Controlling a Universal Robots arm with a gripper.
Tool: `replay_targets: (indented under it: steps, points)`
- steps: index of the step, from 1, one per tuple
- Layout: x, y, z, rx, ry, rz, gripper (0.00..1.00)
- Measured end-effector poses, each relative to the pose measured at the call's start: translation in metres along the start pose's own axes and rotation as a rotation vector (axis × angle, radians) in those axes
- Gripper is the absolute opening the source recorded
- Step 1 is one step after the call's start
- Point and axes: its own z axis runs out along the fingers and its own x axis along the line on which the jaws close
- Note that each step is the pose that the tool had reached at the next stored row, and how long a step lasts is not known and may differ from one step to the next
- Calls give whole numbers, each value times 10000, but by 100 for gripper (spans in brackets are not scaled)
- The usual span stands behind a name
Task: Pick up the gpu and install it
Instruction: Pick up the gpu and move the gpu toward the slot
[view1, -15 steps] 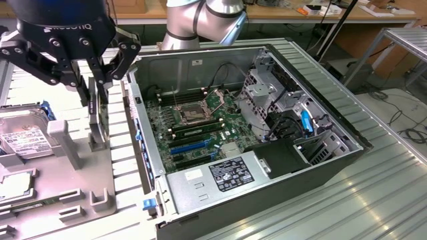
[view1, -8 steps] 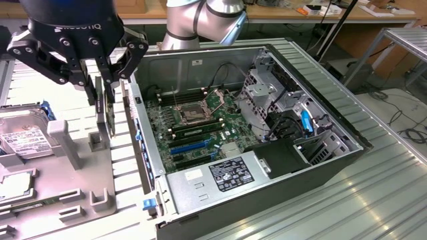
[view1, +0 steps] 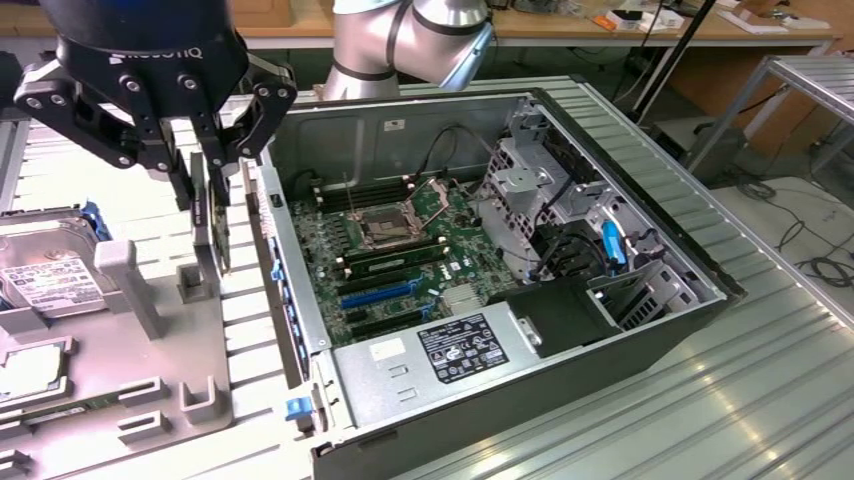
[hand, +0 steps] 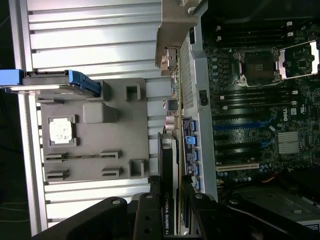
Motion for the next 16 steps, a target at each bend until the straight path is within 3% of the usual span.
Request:
replay_targets:
  steps: [16]
  points:
    - [-161,13,5,0,0,-1,27]
